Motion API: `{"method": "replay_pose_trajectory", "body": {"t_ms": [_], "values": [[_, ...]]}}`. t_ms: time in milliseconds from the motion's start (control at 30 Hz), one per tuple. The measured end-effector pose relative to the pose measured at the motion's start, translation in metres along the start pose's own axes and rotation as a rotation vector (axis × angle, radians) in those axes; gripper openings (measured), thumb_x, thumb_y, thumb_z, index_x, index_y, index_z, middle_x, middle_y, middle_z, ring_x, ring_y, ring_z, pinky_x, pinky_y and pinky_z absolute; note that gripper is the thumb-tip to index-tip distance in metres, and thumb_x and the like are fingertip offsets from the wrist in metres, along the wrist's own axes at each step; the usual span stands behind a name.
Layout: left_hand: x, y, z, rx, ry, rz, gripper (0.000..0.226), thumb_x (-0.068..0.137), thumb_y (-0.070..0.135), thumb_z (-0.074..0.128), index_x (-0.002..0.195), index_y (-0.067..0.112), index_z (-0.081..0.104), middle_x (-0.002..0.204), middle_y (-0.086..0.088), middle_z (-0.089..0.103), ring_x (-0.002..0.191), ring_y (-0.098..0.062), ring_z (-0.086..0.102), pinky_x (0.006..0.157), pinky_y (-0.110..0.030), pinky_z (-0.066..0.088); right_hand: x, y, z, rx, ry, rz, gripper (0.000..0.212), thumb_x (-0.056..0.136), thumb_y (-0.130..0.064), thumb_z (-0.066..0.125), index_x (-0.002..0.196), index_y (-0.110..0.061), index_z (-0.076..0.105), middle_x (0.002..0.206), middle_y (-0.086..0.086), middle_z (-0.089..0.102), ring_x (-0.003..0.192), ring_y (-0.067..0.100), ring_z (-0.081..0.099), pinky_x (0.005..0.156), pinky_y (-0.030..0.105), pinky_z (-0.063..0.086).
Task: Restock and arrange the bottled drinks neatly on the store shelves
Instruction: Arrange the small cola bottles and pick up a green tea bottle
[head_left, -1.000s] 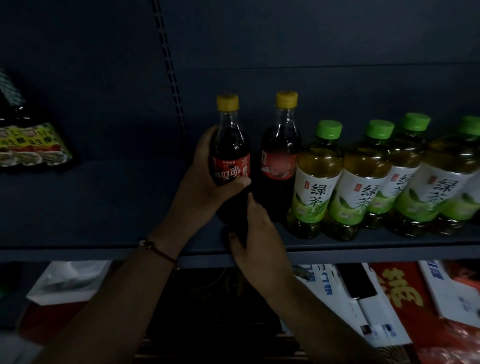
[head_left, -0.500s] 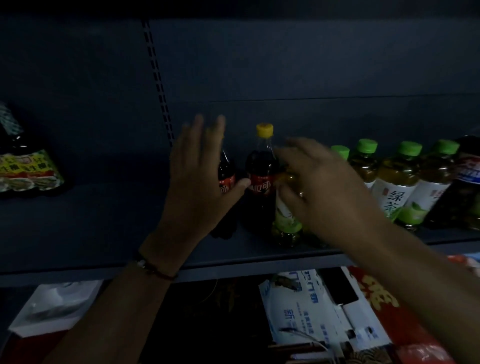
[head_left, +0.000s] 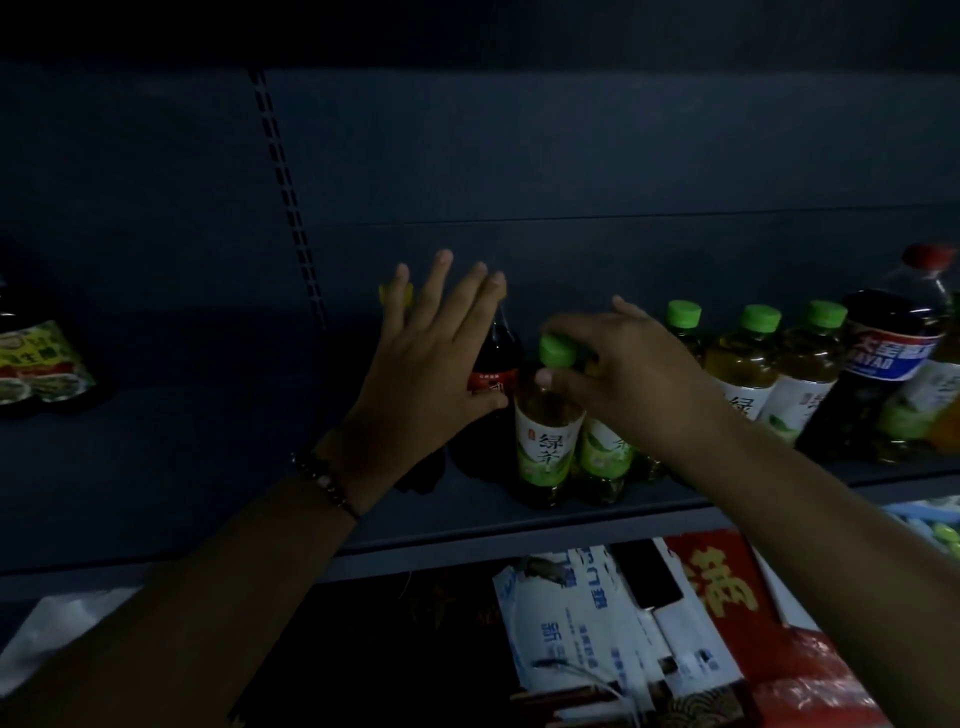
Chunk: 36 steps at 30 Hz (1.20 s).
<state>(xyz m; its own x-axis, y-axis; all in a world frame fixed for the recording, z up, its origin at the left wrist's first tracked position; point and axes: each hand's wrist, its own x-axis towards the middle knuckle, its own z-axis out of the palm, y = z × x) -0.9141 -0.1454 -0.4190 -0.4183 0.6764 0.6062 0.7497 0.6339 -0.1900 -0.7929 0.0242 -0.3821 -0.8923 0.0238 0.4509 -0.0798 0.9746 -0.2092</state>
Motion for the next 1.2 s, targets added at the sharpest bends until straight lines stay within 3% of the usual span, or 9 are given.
{"method": "replay_pose_trajectory", "body": {"t_ms": [167,267,333,433,533,733,933,1033,1200], "values": [[-0.013,0.021,-0.03,-0.227,-0.237,-0.041,0.114,0.076,0.063,0.068,0.158,0.02,0.001,0.166,-0.008,-0.005,0.151,-0.032,-0.015,0.119,-0.055,-0.011,-0.016,-0.001,-0.027,0.113,-0.096,0.053,0.042,0.082,-0.033,0.073,0.122,-0.022,0.063,0.101,-0.001,0.072,0.104,0.016,0.056,0.108,0.036,0.036],[-0.023,0.051,-0.075,-0.523,-0.429,-0.162,0.113,0.076,0.069,0.063,0.155,0.036,-0.011,0.166,0.001,-0.012,0.151,-0.019,-0.017,0.122,-0.046,-0.007,-0.023,-0.016,-0.075,0.18,-0.213,0.085,0.044,0.084,-0.034,0.071,0.126,-0.023,0.061,0.105,0.003,0.073,0.108,0.016,0.057,0.114,0.019,0.018],[-0.027,0.075,-0.11,-0.86,-0.541,-0.359,0.115,0.075,0.062,0.074,0.154,0.044,-0.008,0.166,0.01,0.0,0.152,-0.009,0.0,0.123,-0.04,0.011,-0.023,-0.03,-0.116,0.262,-0.296,0.125,0.044,0.086,-0.034,0.069,0.129,-0.025,0.059,0.112,0.002,0.071,0.115,0.015,0.05,0.108,0.014,0.017],[-0.017,0.105,-0.179,-1.276,-0.612,-0.618,0.113,0.074,0.037,0.086,0.154,0.045,0.006,0.154,0.016,0.036,0.139,-0.002,0.038,0.111,-0.034,0.041,-0.015,-0.054,-0.186,0.379,-0.422,0.196,0.042,0.087,-0.038,0.067,0.127,-0.037,0.057,0.114,-0.008,0.066,0.106,0.008,0.056,0.095,0.028,0.046],[0.001,0.127,-0.251,-1.467,-0.545,-0.78,0.084,0.078,0.013,0.082,0.139,0.041,0.031,0.124,0.019,0.061,0.116,-0.003,0.06,0.089,-0.024,0.054,-0.008,-0.076,-0.249,0.519,-0.472,0.212,0.043,0.086,-0.032,0.068,0.127,-0.037,0.057,0.11,-0.027,0.055,0.093,-0.014,0.051,0.08,0.008,0.043],[0.05,0.134,-0.365,-1.495,-0.471,-0.851,0.07,0.075,0.004,0.08,0.133,0.016,0.043,0.116,0.015,0.064,0.108,-0.007,0.064,0.084,-0.019,0.053,-0.009,-0.106,-0.356,0.73,-0.384,0.275,0.045,0.085,-0.03,0.067,0.124,-0.041,0.048,0.113,-0.033,0.05,0.105,-0.025,0.045,0.084,-0.003,0.037],[0.095,0.13,-0.438,-1.606,-0.401,-0.921,0.064,0.067,0.023,0.079,0.124,0.022,0.049,0.108,0.018,0.069,0.103,-0.003,0.066,0.077,-0.015,0.054,-0.044,-0.11,-0.409,1.118,-0.495,0.604,0.057,0.076,-0.053,0.063,0.129,-0.048,0.041,0.125,-0.022,0.054,0.118,-0.001,0.053,0.087,0.018,0.05],[0.112,0.133,-0.457,-1.624,-0.352,-0.992,0.058,0.07,0.029,0.082,0.121,0.023,0.054,0.106,0.011,0.071,0.1,-0.006,0.068,0.074,-0.018,0.055,-0.077,-0.112,-0.417,1.435,-0.601,0.779,0.095,0.052,-0.066,0.08,0.136,-0.038,0.043,0.128,-0.009,0.061,0.119,0.008,0.058,0.093,0.03,0.05],[0.125,0.144,-0.473,-1.56,-0.288,-1.041,0.042,0.081,0.054,0.071,0.116,0.034,0.057,0.105,0.018,0.071,0.099,0.002,0.067,0.072,-0.014,0.054,-0.099,-0.121,-0.421,1.587,-0.559,0.833,0.09,0.047,-0.039,0.091,0.128,-0.026,0.054,0.113,0.002,0.069,0.105,0.022,0.066,0.08,0.03,0.055]]}}
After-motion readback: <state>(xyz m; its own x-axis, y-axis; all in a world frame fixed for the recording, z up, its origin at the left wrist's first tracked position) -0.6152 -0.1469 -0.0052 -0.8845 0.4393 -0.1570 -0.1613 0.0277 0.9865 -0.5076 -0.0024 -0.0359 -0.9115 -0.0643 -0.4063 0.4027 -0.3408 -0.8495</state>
